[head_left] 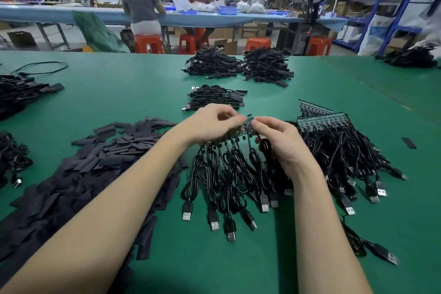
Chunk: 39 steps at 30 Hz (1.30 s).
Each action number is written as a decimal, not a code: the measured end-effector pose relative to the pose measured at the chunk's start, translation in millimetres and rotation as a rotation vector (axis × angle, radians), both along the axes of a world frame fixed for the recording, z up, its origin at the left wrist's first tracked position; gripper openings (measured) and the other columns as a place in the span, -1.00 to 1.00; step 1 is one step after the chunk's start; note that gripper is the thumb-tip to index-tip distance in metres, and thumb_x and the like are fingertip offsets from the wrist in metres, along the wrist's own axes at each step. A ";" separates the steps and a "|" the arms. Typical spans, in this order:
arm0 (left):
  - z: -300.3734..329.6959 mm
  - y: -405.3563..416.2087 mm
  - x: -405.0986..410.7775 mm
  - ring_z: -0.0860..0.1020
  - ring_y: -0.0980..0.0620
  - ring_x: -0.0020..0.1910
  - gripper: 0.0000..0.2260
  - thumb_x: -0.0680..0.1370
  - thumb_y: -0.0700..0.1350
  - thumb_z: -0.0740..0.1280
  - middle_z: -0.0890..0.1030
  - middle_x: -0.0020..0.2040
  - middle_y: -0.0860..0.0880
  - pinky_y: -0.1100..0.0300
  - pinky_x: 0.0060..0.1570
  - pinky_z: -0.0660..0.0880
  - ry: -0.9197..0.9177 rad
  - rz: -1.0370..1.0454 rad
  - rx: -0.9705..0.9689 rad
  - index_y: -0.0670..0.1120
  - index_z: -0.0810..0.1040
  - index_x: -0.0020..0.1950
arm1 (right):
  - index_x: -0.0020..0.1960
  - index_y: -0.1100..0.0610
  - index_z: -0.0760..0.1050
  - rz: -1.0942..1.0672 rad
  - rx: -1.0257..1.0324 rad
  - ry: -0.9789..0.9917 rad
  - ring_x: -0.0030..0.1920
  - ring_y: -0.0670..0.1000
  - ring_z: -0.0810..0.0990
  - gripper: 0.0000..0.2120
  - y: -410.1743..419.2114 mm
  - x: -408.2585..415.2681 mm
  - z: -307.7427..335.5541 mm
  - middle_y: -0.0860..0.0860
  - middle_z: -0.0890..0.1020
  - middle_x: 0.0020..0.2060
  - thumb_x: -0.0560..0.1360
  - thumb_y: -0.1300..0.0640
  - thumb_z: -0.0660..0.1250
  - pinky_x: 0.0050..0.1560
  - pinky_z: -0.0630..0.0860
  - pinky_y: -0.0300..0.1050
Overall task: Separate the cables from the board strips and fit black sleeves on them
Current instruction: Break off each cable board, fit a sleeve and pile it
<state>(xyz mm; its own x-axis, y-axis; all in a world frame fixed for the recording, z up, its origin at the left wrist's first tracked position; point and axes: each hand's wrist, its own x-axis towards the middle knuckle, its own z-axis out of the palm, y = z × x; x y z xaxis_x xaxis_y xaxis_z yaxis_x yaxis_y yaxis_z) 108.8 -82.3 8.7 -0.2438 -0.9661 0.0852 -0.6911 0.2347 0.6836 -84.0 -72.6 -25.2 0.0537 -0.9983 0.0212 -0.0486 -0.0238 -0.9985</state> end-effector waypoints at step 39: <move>-32.9 36.2 -14.8 0.68 -0.04 -0.17 -0.79 0.67 0.01 0.26 0.70 -0.10 -0.03 0.17 -0.18 0.60 1.068 0.093 0.219 -0.11 0.56 0.00 | -0.10 0.05 0.65 0.014 0.226 -0.393 -0.46 -0.11 0.57 -0.91 14.1 33.0 44.0 -0.04 0.69 -0.28 0.48 0.06 0.51 -0.46 0.48 -0.30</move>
<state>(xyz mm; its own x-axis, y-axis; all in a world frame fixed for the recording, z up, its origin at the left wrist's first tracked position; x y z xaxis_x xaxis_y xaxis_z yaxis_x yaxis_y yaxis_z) 94.0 -46.1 -24.2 -0.0714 -0.9969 0.0334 0.2743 0.0125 0.9616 -51.0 -58.4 18.8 0.0982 -0.9795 -0.1757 0.3343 0.1987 -0.9213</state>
